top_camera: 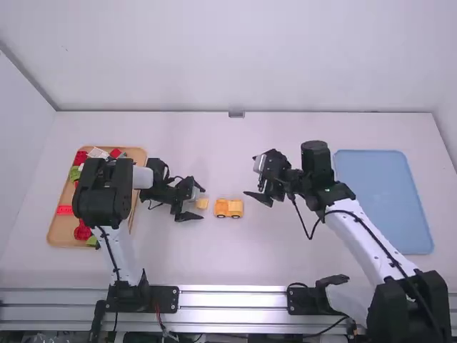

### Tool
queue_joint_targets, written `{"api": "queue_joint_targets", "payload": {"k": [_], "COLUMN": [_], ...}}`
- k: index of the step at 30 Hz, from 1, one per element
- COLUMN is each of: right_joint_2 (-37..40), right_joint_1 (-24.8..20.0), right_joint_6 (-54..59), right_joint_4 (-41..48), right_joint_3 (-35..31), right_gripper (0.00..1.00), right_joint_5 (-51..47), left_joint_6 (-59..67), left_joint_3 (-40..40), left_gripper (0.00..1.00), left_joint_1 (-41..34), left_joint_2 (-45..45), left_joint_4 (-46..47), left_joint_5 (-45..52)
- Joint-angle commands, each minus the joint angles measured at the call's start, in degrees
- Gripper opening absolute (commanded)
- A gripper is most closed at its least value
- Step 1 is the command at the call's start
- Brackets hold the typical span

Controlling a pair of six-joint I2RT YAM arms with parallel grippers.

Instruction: Assemble lego blocks to make yellow taxi

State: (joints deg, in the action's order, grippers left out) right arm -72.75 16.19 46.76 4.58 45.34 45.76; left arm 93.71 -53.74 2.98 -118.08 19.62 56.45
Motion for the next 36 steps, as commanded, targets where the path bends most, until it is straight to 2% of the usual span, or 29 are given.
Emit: {"api": "queue_joint_targets", "payload": {"k": [1, 3, 5, 11, 13, 16, 20, 24, 27, 30, 33, 35, 36], "right_joint_2": [-0.33, -0.33, -0.35, -0.35, -0.35, -0.33, -0.33, -0.33, -0.98, -3.78, -13.40, -15.67, -19.45], "right_joint_1": [0.39, 0.26, -0.24, -1.97, -2.01, -2.01, -1.90, -1.07, -0.70, -0.96, -2.32, -2.38, -2.34], "right_joint_6": [0.20, 0.20, -0.13, -0.44, -0.42, -0.39, 0.22, -1.88, 3.93, 8.09, 5.27, 5.11, 5.16], "right_joint_4": [0.17, 0.20, 0.22, 0.79, 0.81, 0.63, -0.94, -0.59, 1.16, -1.70, -12.48, -14.27, -16.44], "right_joint_3": [-0.39, -0.39, -0.39, -0.39, -0.39, -0.39, -0.39, -0.39, -1.16, -2.89, -6.14, -6.67, -6.97], "right_gripper": [0.99, 0.98, 0.99, 0.98, 0.98, 0.99, 0.99, 0.99, 0.98, 0.99, 0.99, 0.98, 0.99], "right_joint_5": [-1.25, -1.22, -1.01, -0.39, -0.44, -1.38, -4.17, -4.31, -3.13, -0.37, 9.03, 11.32, 14.10], "left_joint_6": [0.42, -1.29, -3.06, -3.21, -3.23, -2.56, -7.32, -13.81, -15.10, -15.10, -15.06, -15.10, -16.28], "left_joint_3": [0.17, 0.17, 0.17, 0.61, 0.59, 0.37, -0.50, -0.35, 1.03, 2.93, 7.82, 9.05, 10.95], "left_gripper": [0.77, 0.69, 0.53, 0.43, 0.29, 0.21, 0.20, 0.14, 0.13, 0.14, 0.17, 0.17, 0.17], "left_joint_1": [-0.13, -0.11, 0.26, 0.04, 0.28, 0.37, -0.11, -1.09, -2.29, -3.56, -6.45, -7.04, -7.85], "left_joint_2": [-0.74, -0.74, -0.74, -0.74, -0.74, -0.61, 1.97, 7.19, 12.20, 16.55, 22.75, 23.71, 24.72], "left_joint_4": [0.28, 0.00, -0.61, -0.85, -0.81, -0.57, 2.32, 2.86, 3.02, 2.82, -0.28, -1.62, -4.57], "left_joint_5": [-1.09, -2.05, -2.60, -5.09, -5.03, -5.03, -5.66, -7.93, -7.82, -7.85, -7.67, -7.65, -5.99]}}
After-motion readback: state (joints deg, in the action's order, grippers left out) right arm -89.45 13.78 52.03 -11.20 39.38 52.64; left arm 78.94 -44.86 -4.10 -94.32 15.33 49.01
